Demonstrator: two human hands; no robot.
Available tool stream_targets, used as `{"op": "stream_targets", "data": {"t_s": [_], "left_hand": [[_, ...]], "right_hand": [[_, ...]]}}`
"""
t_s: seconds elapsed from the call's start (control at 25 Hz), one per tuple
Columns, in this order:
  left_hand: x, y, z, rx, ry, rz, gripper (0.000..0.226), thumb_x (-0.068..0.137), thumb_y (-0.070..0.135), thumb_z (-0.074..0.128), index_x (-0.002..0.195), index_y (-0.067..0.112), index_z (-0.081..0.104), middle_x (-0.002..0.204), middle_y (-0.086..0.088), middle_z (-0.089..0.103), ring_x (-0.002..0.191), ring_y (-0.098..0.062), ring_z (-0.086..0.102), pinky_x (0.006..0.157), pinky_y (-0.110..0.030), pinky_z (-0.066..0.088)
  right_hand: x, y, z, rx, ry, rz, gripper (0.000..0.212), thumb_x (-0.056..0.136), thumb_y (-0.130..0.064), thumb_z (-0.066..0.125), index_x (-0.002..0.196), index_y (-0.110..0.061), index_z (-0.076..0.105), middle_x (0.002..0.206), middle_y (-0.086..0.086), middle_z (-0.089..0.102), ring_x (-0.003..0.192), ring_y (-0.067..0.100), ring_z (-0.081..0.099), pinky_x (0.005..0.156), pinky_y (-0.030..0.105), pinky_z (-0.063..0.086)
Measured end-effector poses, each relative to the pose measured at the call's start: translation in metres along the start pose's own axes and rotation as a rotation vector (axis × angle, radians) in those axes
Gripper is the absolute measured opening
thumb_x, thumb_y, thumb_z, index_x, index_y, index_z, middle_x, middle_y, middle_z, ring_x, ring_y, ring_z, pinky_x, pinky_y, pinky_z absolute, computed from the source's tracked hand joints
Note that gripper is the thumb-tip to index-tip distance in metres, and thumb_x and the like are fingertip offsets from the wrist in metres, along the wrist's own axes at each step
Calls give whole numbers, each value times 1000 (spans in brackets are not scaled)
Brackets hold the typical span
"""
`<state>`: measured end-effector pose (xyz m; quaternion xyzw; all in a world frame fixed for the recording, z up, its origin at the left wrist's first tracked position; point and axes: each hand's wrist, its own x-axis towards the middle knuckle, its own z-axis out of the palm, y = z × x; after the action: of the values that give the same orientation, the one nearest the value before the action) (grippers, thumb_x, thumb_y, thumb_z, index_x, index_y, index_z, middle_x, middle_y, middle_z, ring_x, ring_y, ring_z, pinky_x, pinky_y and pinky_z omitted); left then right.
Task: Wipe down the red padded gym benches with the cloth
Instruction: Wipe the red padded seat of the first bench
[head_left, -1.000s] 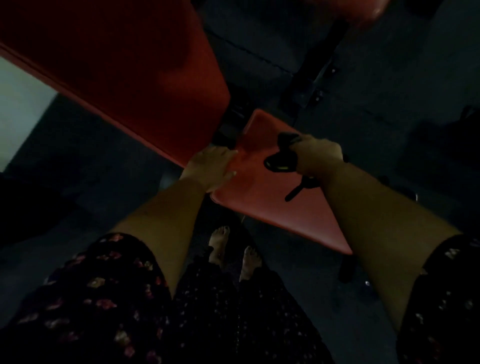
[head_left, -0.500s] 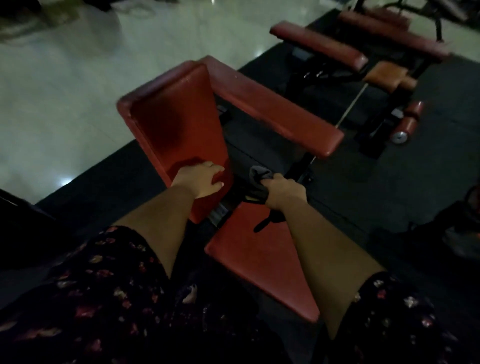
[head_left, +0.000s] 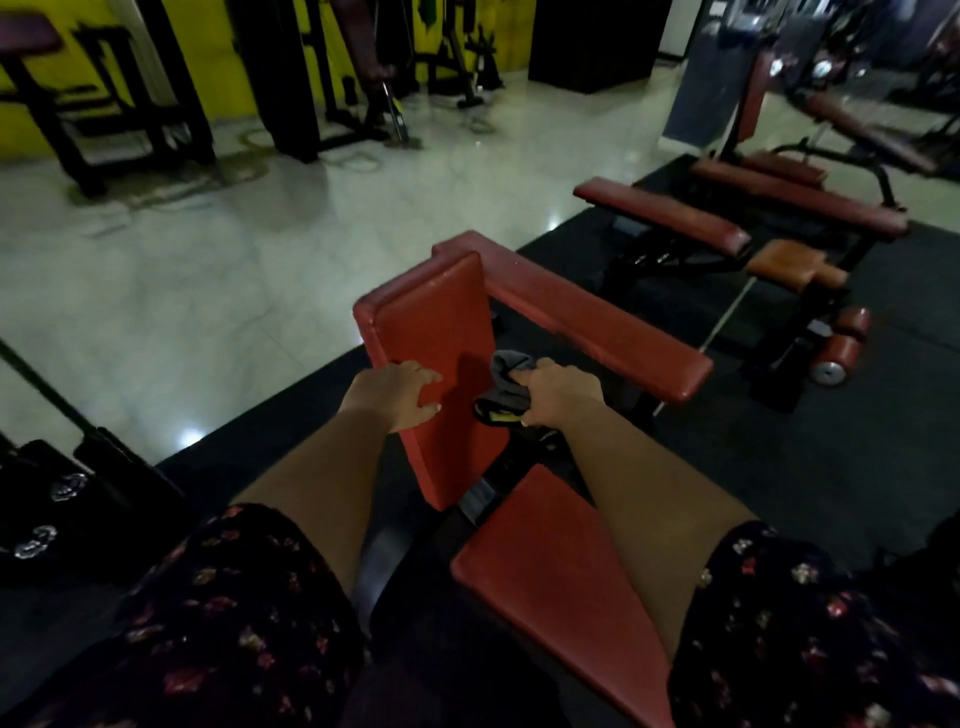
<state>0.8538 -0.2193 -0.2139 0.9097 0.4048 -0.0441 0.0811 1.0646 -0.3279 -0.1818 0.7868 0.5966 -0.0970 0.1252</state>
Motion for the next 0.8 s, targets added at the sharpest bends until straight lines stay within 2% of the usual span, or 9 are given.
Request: {"op": "stream_targets", "data": {"t_s": [0.08,0.12,0.16,0.28,0.4,0.6,0.8], "left_hand": [[-17,-13,-6,-5,14,-32,58,94,51,52,147,33,39,146,5,45,127,-20,50,101,-45,45],[-27,-19,-9,-1,27,-39,56,94,51,52,146,34,40,145,4,46,125,-20,51,99,-45,46],[-37,-24,-11,2,41,-40,54,94,51,52,145,35,42,142,4,49,122,-20,53,97,-45,47],[-68,-35,-13,33,62,-47,50,95,52,49,142,35,45,132,2,53,113,-19,56,88,-40,49],[-104,-52,-10,29,63,-86,55,96,51,48,147,32,39,139,1,49,121,-20,52,92,-40,47],[-147,-67,1,21,79,-132,57,96,51,49,148,33,38,143,2,46,127,-21,49,96,-41,45],[-163,-67,-6,11,118,-151,56,95,49,50,147,33,40,145,2,46,125,-21,51,95,-40,46]], "right_hand": [[-9,-17,-3,12,32,-36,93,91,-38,65,154,-42,-3,148,6,33,122,37,48,87,44,46],[-14,-26,-4,12,61,-42,97,91,-36,65,153,-41,-9,147,5,34,120,36,49,84,43,46],[-18,-35,-5,15,81,-33,95,91,-33,64,154,-38,-7,145,5,35,119,35,49,83,42,45],[-33,-61,-3,9,126,17,72,91,-26,63,151,-24,24,140,3,41,119,33,48,85,42,44],[-53,-93,-3,-48,181,0,55,92,-20,59,143,-23,37,136,3,47,119,34,47,91,45,42],[-78,-133,5,-72,226,-21,55,93,-20,56,144,-26,36,136,3,48,117,33,47,89,46,42],[-85,-138,-2,-24,261,-21,71,94,-23,55,154,-31,17,142,1,42,118,33,46,90,46,42]]}}
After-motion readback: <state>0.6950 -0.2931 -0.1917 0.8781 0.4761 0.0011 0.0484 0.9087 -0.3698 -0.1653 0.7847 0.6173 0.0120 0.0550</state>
